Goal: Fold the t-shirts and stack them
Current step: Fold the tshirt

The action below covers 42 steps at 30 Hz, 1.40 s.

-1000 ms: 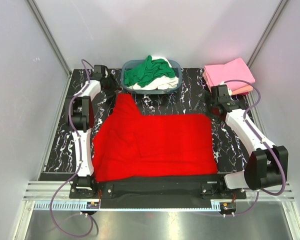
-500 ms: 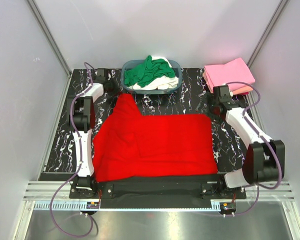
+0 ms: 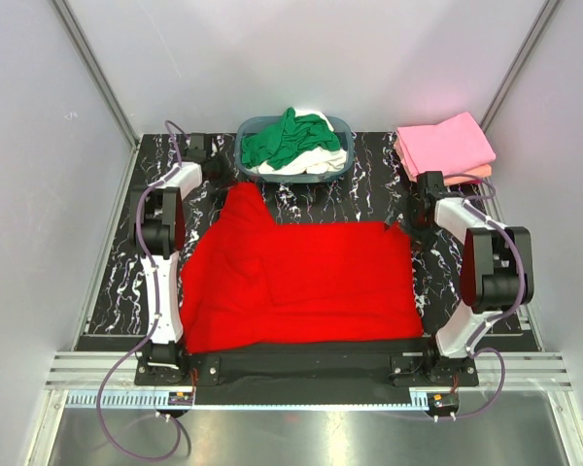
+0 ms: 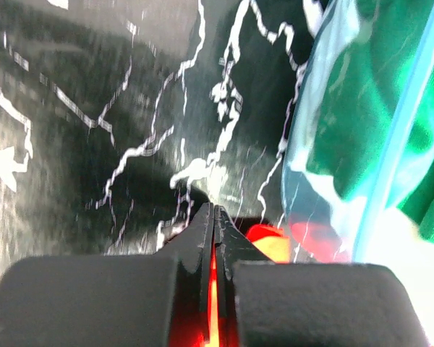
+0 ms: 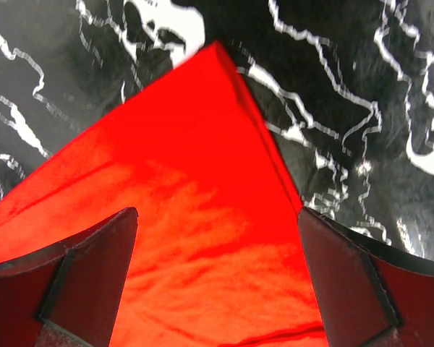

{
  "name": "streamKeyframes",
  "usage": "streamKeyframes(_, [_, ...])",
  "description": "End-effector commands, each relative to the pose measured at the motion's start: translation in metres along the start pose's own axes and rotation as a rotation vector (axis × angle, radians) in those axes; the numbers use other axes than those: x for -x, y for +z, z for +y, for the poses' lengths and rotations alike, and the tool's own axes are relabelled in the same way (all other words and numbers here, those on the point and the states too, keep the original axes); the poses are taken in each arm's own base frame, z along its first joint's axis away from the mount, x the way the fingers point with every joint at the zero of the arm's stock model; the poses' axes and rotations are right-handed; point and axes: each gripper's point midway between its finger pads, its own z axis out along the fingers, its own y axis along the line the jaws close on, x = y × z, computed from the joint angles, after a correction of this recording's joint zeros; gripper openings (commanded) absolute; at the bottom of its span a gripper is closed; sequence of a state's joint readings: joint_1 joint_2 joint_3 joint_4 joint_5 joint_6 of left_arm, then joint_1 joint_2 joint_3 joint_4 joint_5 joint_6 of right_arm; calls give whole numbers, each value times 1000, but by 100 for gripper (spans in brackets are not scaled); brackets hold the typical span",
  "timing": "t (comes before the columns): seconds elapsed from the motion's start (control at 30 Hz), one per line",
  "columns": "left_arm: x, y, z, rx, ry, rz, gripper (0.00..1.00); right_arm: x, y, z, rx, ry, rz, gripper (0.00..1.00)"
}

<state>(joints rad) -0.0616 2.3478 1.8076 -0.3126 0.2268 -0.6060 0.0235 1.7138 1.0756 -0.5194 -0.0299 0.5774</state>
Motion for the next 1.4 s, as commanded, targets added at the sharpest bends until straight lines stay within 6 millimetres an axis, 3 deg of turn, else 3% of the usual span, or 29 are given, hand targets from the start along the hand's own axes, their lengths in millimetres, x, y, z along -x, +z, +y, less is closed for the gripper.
streamKeyframes(0.0, [-6, -20, 4, 64, 36, 3, 0, 24, 1, 7, 12, -15, -44, 100])
streamKeyframes(0.37, [22, -51, -15, 60, 91, -68, 0, 30, 17, 11, 21, -31, -39, 100])
streamKeyframes(0.8, [36, -74, -31, 30, 128, -112, 0, 38, 36, 22, 41, -45, -19, 88])
streamKeyframes(1.03, [40, -82, -39, 5, 143, -126, 0, 38, 43, 23, 44, -46, -11, 70])
streamKeyframes(1.17, [41, -84, -41, -1, 149, -131, 0, 45, 45, 12, 13, -28, -29, 69])
streamKeyframes(1.27, [40, -86, -41, -2, 150, -130, 0, 51, 47, 7, 4, -14, -34, 62])
streamKeyframes(1.37, [42, -90, -44, -11, 154, -139, 0, 51, 50, 2, -4, -3, -29, 47])
